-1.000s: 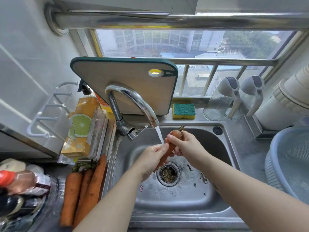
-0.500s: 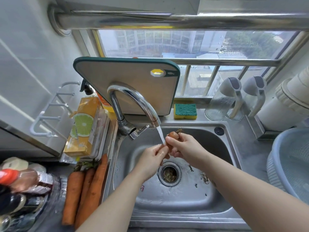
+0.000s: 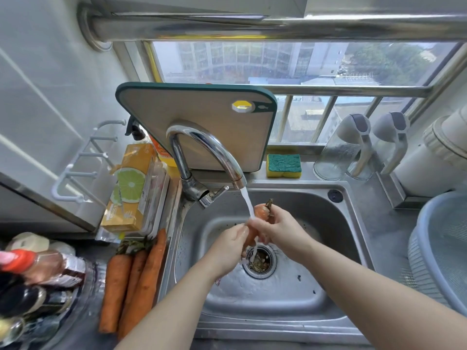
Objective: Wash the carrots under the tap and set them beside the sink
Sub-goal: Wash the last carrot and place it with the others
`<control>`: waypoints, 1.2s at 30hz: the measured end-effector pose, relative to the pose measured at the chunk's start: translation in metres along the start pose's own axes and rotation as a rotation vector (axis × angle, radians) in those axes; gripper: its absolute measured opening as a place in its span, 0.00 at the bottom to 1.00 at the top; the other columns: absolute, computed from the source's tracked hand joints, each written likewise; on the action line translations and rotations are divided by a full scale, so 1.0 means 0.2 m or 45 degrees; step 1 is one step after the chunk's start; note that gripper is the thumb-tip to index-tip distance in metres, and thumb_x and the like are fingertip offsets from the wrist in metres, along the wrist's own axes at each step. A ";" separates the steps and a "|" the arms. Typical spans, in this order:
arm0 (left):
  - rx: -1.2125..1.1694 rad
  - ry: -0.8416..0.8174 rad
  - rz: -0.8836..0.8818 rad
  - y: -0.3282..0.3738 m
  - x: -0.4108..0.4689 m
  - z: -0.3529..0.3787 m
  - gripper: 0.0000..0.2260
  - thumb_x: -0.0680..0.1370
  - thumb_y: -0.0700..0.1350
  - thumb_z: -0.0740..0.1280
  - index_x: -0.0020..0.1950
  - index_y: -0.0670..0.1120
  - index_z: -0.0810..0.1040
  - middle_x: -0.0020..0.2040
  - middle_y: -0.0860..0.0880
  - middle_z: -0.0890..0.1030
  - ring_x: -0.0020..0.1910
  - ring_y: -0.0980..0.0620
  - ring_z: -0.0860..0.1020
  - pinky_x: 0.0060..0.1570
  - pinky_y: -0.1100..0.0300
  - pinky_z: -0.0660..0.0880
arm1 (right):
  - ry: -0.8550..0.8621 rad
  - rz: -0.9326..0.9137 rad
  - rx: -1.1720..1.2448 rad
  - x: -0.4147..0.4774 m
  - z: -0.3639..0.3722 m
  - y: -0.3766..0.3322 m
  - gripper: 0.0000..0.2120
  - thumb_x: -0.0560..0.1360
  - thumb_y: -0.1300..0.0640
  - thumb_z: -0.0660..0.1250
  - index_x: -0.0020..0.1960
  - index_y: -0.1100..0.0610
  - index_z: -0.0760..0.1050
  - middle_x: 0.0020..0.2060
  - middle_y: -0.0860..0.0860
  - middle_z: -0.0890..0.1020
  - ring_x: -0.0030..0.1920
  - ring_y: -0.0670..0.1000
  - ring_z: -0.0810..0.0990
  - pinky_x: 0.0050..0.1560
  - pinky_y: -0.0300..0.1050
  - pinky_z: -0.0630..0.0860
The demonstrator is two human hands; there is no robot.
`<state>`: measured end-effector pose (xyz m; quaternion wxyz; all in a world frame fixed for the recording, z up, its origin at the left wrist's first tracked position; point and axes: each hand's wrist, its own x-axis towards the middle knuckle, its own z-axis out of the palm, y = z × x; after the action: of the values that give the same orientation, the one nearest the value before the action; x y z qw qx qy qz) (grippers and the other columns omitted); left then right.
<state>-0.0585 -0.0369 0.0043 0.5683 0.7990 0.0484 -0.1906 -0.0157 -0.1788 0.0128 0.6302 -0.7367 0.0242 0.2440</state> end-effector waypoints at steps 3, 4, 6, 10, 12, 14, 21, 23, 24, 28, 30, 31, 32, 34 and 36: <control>-0.009 0.020 -0.006 -0.01 0.00 -0.01 0.16 0.83 0.49 0.50 0.45 0.53 0.76 0.38 0.56 0.78 0.32 0.59 0.72 0.34 0.66 0.68 | -0.140 0.011 0.120 -0.01 -0.03 -0.01 0.13 0.74 0.67 0.68 0.57 0.65 0.71 0.41 0.57 0.80 0.36 0.53 0.79 0.37 0.44 0.76; 0.018 0.028 0.010 0.00 0.01 0.00 0.15 0.83 0.49 0.51 0.45 0.54 0.75 0.38 0.57 0.77 0.31 0.62 0.72 0.34 0.68 0.68 | -0.099 -0.003 0.060 -0.01 -0.03 -0.01 0.13 0.73 0.66 0.69 0.57 0.63 0.72 0.41 0.56 0.81 0.37 0.54 0.79 0.37 0.44 0.77; 0.079 0.038 0.043 0.01 0.00 0.02 0.13 0.83 0.48 0.51 0.46 0.56 0.73 0.37 0.60 0.76 0.31 0.66 0.73 0.32 0.73 0.67 | 0.049 -0.036 -0.097 -0.01 -0.02 -0.01 0.13 0.71 0.60 0.73 0.54 0.59 0.75 0.42 0.55 0.82 0.40 0.54 0.81 0.39 0.44 0.79; 0.089 0.047 0.065 0.01 -0.01 0.04 0.12 0.83 0.49 0.52 0.52 0.52 0.75 0.39 0.58 0.77 0.32 0.66 0.74 0.36 0.71 0.69 | 0.221 -0.112 -0.118 -0.02 0.00 -0.01 0.10 0.73 0.52 0.71 0.47 0.59 0.78 0.28 0.48 0.78 0.28 0.48 0.75 0.30 0.41 0.72; 0.044 0.107 0.039 -0.01 0.00 0.05 0.16 0.81 0.55 0.52 0.50 0.50 0.77 0.37 0.57 0.77 0.32 0.63 0.73 0.40 0.61 0.71 | 0.155 -0.096 -0.011 -0.02 0.01 -0.01 0.09 0.75 0.54 0.69 0.48 0.59 0.78 0.24 0.47 0.75 0.26 0.48 0.72 0.28 0.39 0.70; -0.003 0.179 0.006 -0.02 0.00 0.05 0.21 0.81 0.58 0.51 0.45 0.48 0.77 0.32 0.55 0.75 0.30 0.58 0.71 0.36 0.56 0.68 | -0.005 -0.056 0.173 -0.02 0.01 -0.02 0.07 0.77 0.58 0.67 0.52 0.60 0.78 0.26 0.47 0.76 0.26 0.46 0.72 0.29 0.39 0.70; -0.288 0.211 -0.206 0.01 0.01 0.05 0.31 0.78 0.65 0.46 0.32 0.48 0.77 0.24 0.49 0.69 0.22 0.55 0.66 0.24 0.64 0.62 | -0.296 -0.115 0.233 -0.03 0.01 -0.04 0.07 0.77 0.66 0.65 0.53 0.59 0.76 0.34 0.50 0.75 0.30 0.45 0.72 0.33 0.36 0.70; -0.245 0.190 -0.197 0.02 0.01 0.05 0.32 0.78 0.66 0.45 0.33 0.48 0.78 0.24 0.49 0.69 0.22 0.54 0.66 0.23 0.64 0.62 | -0.172 -0.140 0.247 -0.04 0.03 -0.05 0.05 0.76 0.63 0.67 0.51 0.59 0.78 0.32 0.52 0.74 0.28 0.45 0.70 0.30 0.36 0.68; -0.205 0.181 -0.189 0.02 0.02 0.05 0.32 0.77 0.67 0.44 0.34 0.48 0.78 0.24 0.50 0.69 0.22 0.54 0.66 0.24 0.64 0.63 | -0.082 -0.149 0.253 -0.04 0.05 -0.06 0.03 0.76 0.62 0.67 0.48 0.59 0.79 0.30 0.52 0.73 0.27 0.45 0.68 0.28 0.36 0.67; -0.078 0.163 -0.213 0.00 0.03 0.05 0.35 0.75 0.69 0.45 0.37 0.43 0.77 0.22 0.52 0.69 0.21 0.55 0.66 0.28 0.62 0.63 | 0.140 -0.061 0.198 -0.03 0.07 -0.06 0.12 0.77 0.54 0.66 0.38 0.61 0.76 0.23 0.50 0.70 0.25 0.47 0.67 0.27 0.37 0.64; -0.084 0.140 -0.238 -0.03 0.03 0.02 0.37 0.75 0.69 0.46 0.41 0.39 0.79 0.21 0.52 0.69 0.20 0.56 0.66 0.27 0.63 0.63 | -0.036 0.038 0.364 -0.03 0.04 -0.06 0.12 0.78 0.54 0.63 0.45 0.64 0.77 0.26 0.52 0.72 0.26 0.47 0.69 0.28 0.37 0.67; -0.111 0.128 -0.256 -0.03 0.03 0.01 0.37 0.75 0.69 0.46 0.41 0.39 0.78 0.21 0.52 0.69 0.20 0.56 0.66 0.26 0.63 0.63 | -0.152 0.085 0.482 -0.03 0.02 -0.06 0.11 0.79 0.56 0.62 0.48 0.64 0.77 0.29 0.52 0.74 0.26 0.46 0.71 0.29 0.36 0.70; -0.148 0.116 -0.276 -0.04 0.03 0.00 0.35 0.75 0.69 0.47 0.40 0.40 0.78 0.21 0.52 0.69 0.20 0.55 0.66 0.25 0.63 0.62 | -0.249 0.127 0.581 -0.03 0.01 -0.06 0.10 0.79 0.57 0.61 0.51 0.64 0.77 0.31 0.52 0.75 0.27 0.45 0.73 0.29 0.34 0.72; -0.218 0.088 -0.299 -0.04 0.03 -0.01 0.32 0.76 0.69 0.47 0.39 0.44 0.76 0.22 0.51 0.69 0.21 0.55 0.65 0.24 0.64 0.62 | -0.356 0.163 0.675 -0.03 -0.01 -0.06 0.08 0.79 0.62 0.61 0.53 0.63 0.77 0.34 0.53 0.77 0.29 0.45 0.76 0.32 0.33 0.76; -0.238 0.067 -0.294 -0.03 0.02 -0.01 0.31 0.76 0.68 0.47 0.37 0.45 0.75 0.23 0.51 0.69 0.21 0.55 0.65 0.23 0.64 0.62 | -0.368 0.134 0.651 -0.03 -0.01 -0.05 0.08 0.77 0.67 0.63 0.55 0.63 0.77 0.36 0.54 0.78 0.31 0.46 0.77 0.35 0.34 0.78</control>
<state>-0.0554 -0.0337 -0.0022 0.6130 0.7365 0.1722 -0.2284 -0.0159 -0.1806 0.0251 0.7787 -0.5095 0.0332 0.3647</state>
